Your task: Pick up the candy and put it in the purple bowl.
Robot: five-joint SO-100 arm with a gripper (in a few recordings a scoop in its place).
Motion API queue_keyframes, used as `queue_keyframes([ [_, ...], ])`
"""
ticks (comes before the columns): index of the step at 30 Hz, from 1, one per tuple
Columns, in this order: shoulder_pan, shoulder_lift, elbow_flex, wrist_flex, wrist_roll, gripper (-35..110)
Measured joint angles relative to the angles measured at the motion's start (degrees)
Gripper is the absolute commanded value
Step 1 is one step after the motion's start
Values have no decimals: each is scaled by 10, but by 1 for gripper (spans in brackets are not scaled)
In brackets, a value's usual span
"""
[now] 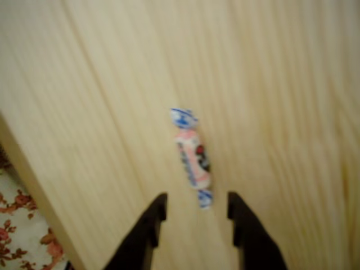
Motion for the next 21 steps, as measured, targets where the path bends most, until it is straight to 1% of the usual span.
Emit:
queue_keyframes([
  [8,-47,-38,1,-35,33,20],
  [12,-40,-63,1,-55,46,19],
  [21,-30,-65,1,-75,32,18],
])
